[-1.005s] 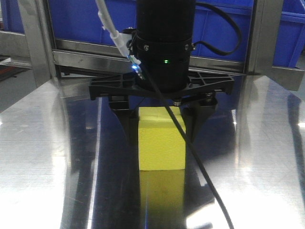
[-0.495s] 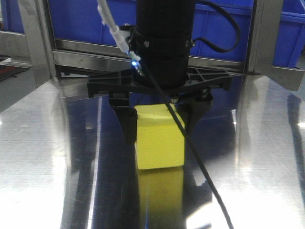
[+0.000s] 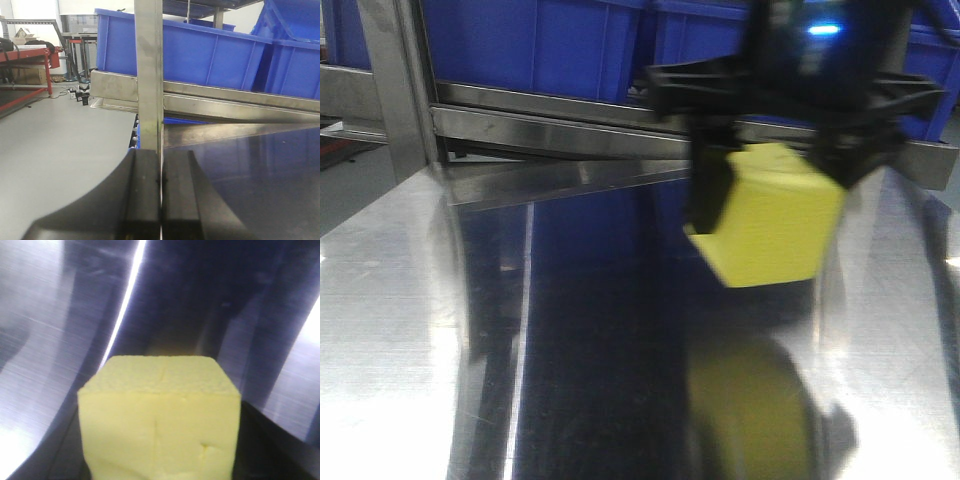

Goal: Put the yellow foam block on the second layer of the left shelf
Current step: 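Lift the cube with the right gripper up off the table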

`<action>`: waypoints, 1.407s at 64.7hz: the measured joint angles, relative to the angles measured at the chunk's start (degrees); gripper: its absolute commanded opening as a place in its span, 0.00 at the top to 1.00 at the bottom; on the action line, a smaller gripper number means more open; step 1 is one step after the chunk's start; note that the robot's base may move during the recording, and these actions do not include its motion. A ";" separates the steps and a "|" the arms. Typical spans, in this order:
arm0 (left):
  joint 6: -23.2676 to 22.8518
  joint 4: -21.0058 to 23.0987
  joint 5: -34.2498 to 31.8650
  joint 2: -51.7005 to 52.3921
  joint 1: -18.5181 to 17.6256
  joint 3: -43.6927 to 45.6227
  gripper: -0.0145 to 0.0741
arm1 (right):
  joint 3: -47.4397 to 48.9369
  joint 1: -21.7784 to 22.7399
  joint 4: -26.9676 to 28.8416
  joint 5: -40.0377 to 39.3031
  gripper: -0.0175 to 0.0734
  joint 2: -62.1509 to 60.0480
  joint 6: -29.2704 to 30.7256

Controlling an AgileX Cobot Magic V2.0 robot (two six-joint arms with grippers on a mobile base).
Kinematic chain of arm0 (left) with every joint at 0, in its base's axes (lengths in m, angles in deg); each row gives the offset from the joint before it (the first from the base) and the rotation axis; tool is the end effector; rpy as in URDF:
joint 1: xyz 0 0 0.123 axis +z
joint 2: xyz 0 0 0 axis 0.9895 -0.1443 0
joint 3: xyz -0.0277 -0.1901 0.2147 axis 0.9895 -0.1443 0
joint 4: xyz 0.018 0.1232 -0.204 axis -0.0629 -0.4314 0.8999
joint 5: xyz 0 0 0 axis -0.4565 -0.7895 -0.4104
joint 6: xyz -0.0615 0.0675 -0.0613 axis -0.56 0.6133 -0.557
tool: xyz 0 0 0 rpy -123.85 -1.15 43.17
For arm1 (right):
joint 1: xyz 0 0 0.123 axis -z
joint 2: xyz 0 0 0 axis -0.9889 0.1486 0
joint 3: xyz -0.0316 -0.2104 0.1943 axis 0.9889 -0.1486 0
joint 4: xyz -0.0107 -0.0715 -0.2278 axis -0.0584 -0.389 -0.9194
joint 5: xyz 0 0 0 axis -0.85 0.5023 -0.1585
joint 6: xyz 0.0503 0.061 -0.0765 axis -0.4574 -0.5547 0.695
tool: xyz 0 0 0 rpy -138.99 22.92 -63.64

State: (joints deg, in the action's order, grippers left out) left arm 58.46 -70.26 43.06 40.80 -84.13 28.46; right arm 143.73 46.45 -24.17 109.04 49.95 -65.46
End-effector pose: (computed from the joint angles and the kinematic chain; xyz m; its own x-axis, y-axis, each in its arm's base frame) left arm 0.0587 -0.0026 0.2139 0.0863 -0.0615 -0.9944 0.0475 0.9972 -0.0576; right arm 0.2427 0.1692 0.2568 -0.8773 -0.1829 -0.4438 -0.2798 0.9461 0.1631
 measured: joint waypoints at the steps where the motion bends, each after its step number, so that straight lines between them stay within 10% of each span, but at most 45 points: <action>1: 0.00 0.00 0.00 0.00 0.00 0.00 0.70 | -1.61 0.69 0.40 -0.56 0.34 -0.99 0.92; 37: 0.00 0.00 0.00 0.00 0.00 0.00 0.70 | -31.41 31.14 2.56 -18.84 0.34 -38.41 14.32; 63: 0.00 0.00 0.00 0.00 0.00 0.00 0.70 | -41.59 32.25 -0.17 -37.30 0.34 -56.59 14.32; 91: 0.00 0.00 0.00 0.00 0.00 0.00 0.70 | -42.13 32.25 -3.84 -39.40 0.34 -67.46 14.63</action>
State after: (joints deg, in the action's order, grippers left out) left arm 58.46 -70.26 43.06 40.80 -84.13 28.46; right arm 101.60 78.69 -28.00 69.64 -17.52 -50.83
